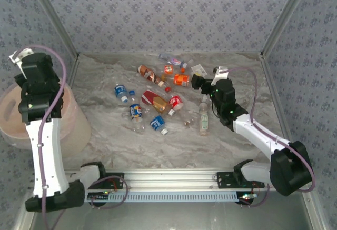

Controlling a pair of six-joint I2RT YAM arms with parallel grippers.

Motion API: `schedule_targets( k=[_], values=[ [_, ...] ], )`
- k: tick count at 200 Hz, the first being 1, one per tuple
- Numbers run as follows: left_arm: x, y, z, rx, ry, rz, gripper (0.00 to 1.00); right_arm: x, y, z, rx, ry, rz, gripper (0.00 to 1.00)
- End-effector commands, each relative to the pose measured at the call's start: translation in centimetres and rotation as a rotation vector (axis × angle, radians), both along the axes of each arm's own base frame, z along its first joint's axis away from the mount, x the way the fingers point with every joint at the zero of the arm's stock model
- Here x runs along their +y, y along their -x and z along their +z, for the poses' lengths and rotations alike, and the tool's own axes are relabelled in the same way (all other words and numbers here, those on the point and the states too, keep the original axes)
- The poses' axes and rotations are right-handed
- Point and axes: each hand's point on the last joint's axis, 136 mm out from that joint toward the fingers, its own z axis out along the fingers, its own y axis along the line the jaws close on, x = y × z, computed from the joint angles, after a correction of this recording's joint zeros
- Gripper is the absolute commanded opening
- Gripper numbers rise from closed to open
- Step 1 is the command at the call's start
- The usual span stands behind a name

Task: Put the plastic bottles in the bin

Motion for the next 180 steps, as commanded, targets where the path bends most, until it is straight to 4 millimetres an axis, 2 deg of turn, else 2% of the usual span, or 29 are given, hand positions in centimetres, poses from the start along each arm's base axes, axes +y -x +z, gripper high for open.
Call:
schedule_targets(
  k=[1,25,56,79,125,146,180],
  values=[
    [0.6,-1.3,-3.3,-0.01,0.173,-0.05,0.45,-0.5,-0.1,1.5,-0.019,-0.019,-0.024,1.0],
    [1.4,-3.3,-7.2,-0.024,0.345,-0.089,0.46,-0.5,0.0,1.2,-0.001,-0.011,-0.017,1.0],
    [1.8,-3.9,-9.3,-0.061,0.419,-0.084,0.48,-0.2,0.2,1.1,0.038,0.006,0.004,1.0],
    [1.7,-4.1,-11.9,-0.035,0.473,-0.066,0.48,-0.2,0.5,0.9,0.072,0.023,0.012,1.0],
    [0.4,-6.3,-13.1,-0.102,0.592,-0.14,0.54,-1.7,1.5,-0.7,0.145,0.055,-0.017,1.0],
    [0.5,-6.2,-13.1,-0.102,0.597,-0.13,0.56,-2.6,2.0,-1.3,0.163,0.058,-0.042,1.0],
    [0.5,-5.7,-12.3,-0.101,0.586,-0.119,0.66,-4.3,2.7,-2.4,0.208,0.063,-0.094,1.0]
  ],
)
